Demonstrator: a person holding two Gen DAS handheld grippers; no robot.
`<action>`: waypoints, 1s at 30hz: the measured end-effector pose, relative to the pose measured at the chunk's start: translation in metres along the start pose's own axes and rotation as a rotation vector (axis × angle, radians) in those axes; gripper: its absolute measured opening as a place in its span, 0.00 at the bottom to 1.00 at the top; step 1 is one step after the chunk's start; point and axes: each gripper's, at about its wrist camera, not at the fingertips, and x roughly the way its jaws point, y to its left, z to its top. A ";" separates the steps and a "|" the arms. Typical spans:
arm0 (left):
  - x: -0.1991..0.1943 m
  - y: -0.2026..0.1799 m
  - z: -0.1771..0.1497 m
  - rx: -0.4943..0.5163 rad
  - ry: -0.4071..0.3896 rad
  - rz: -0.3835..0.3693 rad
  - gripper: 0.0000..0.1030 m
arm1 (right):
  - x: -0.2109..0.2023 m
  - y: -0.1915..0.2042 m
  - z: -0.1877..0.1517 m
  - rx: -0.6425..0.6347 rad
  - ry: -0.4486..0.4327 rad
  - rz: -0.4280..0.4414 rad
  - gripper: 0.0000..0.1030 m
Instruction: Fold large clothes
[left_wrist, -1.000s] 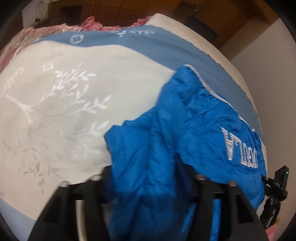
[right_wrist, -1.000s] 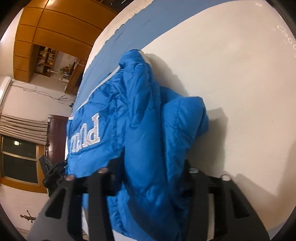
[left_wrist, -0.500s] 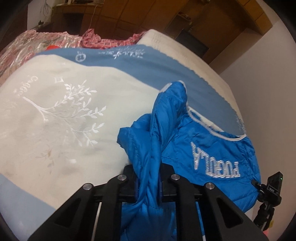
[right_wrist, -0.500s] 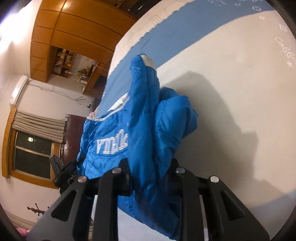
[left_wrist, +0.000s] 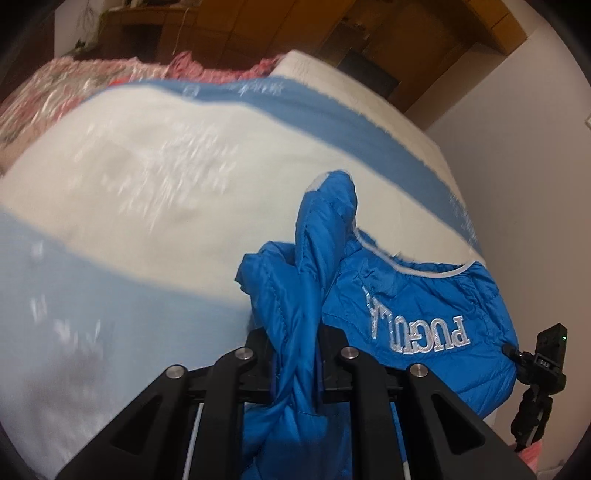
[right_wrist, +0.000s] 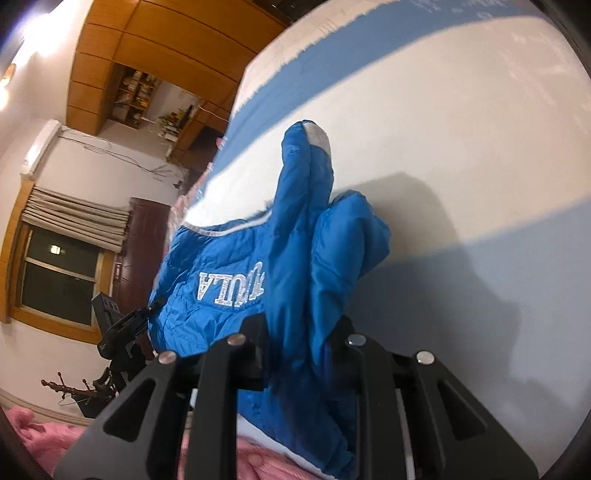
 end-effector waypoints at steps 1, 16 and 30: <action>0.003 0.006 -0.009 -0.006 0.013 0.016 0.14 | 0.001 -0.004 -0.006 0.008 0.003 -0.012 0.18; 0.067 0.041 -0.053 0.103 0.032 0.130 0.35 | 0.060 -0.070 -0.043 0.117 -0.015 -0.141 0.31; -0.006 0.001 -0.059 0.186 -0.046 0.290 0.41 | 0.014 0.048 -0.083 -0.199 -0.173 -0.569 0.38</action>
